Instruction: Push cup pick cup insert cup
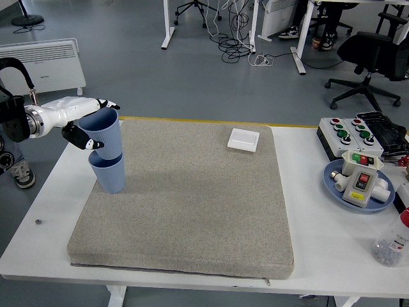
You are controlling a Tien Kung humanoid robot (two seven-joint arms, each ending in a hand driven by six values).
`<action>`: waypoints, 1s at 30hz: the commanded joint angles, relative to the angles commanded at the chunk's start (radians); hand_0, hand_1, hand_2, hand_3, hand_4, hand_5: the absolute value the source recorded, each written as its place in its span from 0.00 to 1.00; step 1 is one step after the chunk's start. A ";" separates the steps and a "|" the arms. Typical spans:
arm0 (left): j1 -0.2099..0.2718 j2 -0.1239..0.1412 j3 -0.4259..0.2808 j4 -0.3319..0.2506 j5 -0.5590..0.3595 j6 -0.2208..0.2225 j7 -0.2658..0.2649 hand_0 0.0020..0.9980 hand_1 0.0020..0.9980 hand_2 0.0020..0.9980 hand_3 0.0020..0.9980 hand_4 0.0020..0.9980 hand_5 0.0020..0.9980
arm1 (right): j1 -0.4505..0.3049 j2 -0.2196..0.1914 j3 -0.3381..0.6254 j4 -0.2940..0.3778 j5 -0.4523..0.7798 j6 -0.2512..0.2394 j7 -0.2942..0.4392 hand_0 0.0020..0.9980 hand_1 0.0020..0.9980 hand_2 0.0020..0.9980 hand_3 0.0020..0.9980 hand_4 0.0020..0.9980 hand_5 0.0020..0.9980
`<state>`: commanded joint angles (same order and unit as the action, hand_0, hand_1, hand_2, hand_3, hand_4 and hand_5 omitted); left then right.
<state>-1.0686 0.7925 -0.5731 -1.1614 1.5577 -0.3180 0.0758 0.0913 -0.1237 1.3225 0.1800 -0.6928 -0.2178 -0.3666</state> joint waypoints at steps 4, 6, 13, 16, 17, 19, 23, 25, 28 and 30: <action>-0.002 -0.001 0.004 0.010 0.000 0.000 0.001 0.52 0.50 0.48 0.51 0.36 0.00 | 0.001 -0.001 -0.001 0.000 0.001 0.000 0.001 0.68 0.59 0.60 0.58 0.12 0.55; -0.003 -0.003 0.012 0.021 -0.004 0.000 -0.002 0.52 0.50 0.48 0.50 0.36 0.00 | 0.003 -0.001 -0.001 0.000 0.000 0.001 0.001 0.68 0.59 0.60 0.58 0.12 0.54; 0.011 -0.014 0.015 0.049 -0.010 0.009 -0.014 0.52 0.50 0.49 0.49 0.36 0.00 | 0.005 -0.002 -0.003 0.000 -0.001 0.001 0.001 0.68 0.59 0.60 0.58 0.12 0.54; 0.015 -0.018 0.018 0.061 -0.011 0.011 -0.017 0.52 0.50 0.49 0.49 0.36 0.00 | 0.005 -0.002 -0.004 0.000 0.003 0.001 0.001 0.68 0.59 0.60 0.58 0.12 0.54; 0.017 -0.020 0.018 0.064 -0.012 0.012 -0.019 0.52 0.50 0.49 0.49 0.36 0.00 | 0.006 -0.001 -0.005 0.000 0.003 0.001 0.002 0.68 0.59 0.60 0.58 0.12 0.54; 0.019 -0.022 0.016 0.069 -0.012 0.014 -0.021 0.53 0.53 0.51 0.50 0.36 0.00 | 0.007 -0.001 -0.005 0.000 0.003 0.001 0.002 0.68 0.59 0.60 0.58 0.12 0.54; 0.019 -0.026 0.023 0.081 -0.019 0.013 -0.024 0.53 0.53 0.51 0.50 0.36 0.00 | 0.008 -0.002 -0.005 0.000 0.003 0.001 0.002 0.68 0.59 0.60 0.58 0.12 0.54; 0.019 -0.026 0.025 0.086 -0.025 0.013 -0.027 0.56 0.61 0.65 0.52 0.42 0.00 | 0.009 -0.002 -0.003 0.000 0.001 0.001 0.002 0.68 0.59 0.60 0.58 0.12 0.54; 0.021 -0.030 0.026 0.090 -0.025 0.017 -0.034 0.56 0.61 0.65 0.52 0.42 0.00 | 0.009 -0.003 -0.002 0.000 -0.001 0.000 0.002 0.68 0.59 0.60 0.58 0.12 0.54; 0.022 -0.031 0.028 0.092 -0.026 0.016 -0.035 0.56 0.63 0.70 0.53 0.43 0.00 | 0.010 -0.003 -0.001 0.000 -0.003 0.000 0.003 0.68 0.59 0.59 0.58 0.12 0.54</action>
<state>-1.0464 0.7611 -0.5454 -1.0696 1.5314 -0.3017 0.0412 0.1011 -0.1267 1.3212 0.1800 -0.6958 -0.2182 -0.3640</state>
